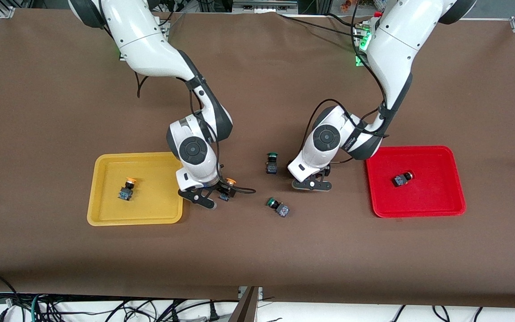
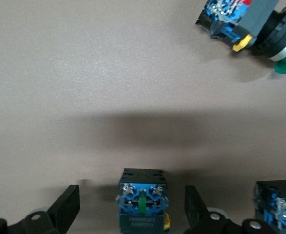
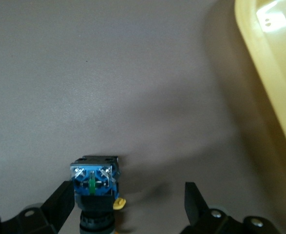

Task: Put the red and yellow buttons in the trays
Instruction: 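Grasp a second orange and red button with the right and left grippers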

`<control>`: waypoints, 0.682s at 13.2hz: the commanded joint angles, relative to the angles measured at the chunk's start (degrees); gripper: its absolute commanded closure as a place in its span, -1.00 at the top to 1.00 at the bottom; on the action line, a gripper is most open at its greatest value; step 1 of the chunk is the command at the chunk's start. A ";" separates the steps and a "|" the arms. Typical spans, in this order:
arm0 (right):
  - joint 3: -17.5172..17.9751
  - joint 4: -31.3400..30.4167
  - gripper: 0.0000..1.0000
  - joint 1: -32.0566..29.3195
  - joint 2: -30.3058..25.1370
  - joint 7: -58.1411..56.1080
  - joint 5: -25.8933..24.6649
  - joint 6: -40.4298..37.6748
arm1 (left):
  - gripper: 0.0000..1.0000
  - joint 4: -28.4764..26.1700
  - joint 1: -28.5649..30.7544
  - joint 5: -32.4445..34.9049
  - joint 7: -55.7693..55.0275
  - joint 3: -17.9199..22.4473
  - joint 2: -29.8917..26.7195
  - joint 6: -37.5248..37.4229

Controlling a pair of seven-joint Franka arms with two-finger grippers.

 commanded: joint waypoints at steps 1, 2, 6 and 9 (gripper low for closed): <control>-0.45 1.61 1.00 1.04 1.84 1.50 -0.08 1.46 | -0.31 1.72 -0.72 1.51 -1.41 0.35 1.21 -0.28; -0.45 1.61 0.98 1.31 2.19 2.19 -0.17 1.46 | -0.79 1.81 -0.63 1.51 -1.15 0.35 0.94 -0.45; -0.45 1.61 0.72 1.40 2.45 2.03 -0.26 2.25 | -1.00 1.89 1.03 1.60 -1.15 0.35 -2.73 -6.47; -0.46 1.69 0.87 1.48 2.01 2.02 -0.08 2.16 | -1.00 2.25 4.10 2.12 1.90 1.06 -8.71 -22.29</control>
